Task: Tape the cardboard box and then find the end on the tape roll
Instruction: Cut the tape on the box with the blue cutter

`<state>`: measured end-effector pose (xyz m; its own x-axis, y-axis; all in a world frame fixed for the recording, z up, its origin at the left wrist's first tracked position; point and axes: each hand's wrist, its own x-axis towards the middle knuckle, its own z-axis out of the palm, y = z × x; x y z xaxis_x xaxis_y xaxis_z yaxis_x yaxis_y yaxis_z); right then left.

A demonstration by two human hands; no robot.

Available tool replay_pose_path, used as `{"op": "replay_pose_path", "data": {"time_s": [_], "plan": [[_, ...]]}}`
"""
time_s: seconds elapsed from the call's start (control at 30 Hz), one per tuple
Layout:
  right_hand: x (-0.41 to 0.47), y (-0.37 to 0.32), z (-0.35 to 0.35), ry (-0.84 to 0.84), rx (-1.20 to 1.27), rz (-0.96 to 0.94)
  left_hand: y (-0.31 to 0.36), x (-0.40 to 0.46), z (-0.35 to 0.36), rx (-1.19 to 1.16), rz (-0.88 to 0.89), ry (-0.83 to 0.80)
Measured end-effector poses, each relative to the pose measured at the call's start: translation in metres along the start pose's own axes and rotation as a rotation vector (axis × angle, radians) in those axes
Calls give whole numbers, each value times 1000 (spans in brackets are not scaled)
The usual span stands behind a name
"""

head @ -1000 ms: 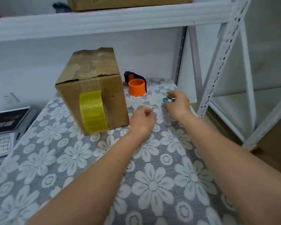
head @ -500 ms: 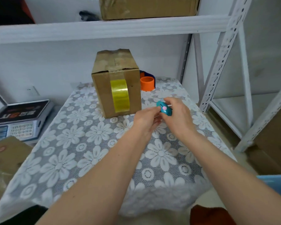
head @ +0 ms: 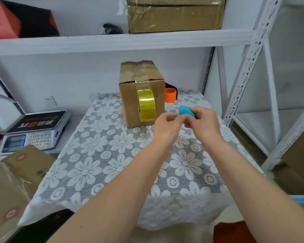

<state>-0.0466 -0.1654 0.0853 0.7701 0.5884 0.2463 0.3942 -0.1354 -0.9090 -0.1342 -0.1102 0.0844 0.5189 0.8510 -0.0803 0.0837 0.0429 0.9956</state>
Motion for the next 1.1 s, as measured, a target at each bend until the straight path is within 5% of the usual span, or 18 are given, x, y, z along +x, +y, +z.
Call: {"op": "replay_pose_path", "data": {"time_s": [0.1, 0.2, 0.37, 0.53, 0.8, 0.97, 1.1], "plan": [[-1, -2, 1, -71, 406, 254, -2, 0, -7, 21, -22, 21], [-6, -2, 5, -78, 502, 290, -3, 0, -12, 15, -11, 35], [-15, -2, 16, 130, 15, -76, 0, -3, -12, -121, -4, -1], [-23, 1, 19, -23, -32, -291, -3, 1, -15, -293, -94, 38], [-9, -3, 11, -264, 304, 95, -3, -1, -22, -206, 6, -44], [-11, -7, 12, -301, 549, 197, -2, -4, -28, -107, 83, 97], [-12, -14, 18, -265, 638, 216, 2, -8, -33, 184, 322, 262]]}}
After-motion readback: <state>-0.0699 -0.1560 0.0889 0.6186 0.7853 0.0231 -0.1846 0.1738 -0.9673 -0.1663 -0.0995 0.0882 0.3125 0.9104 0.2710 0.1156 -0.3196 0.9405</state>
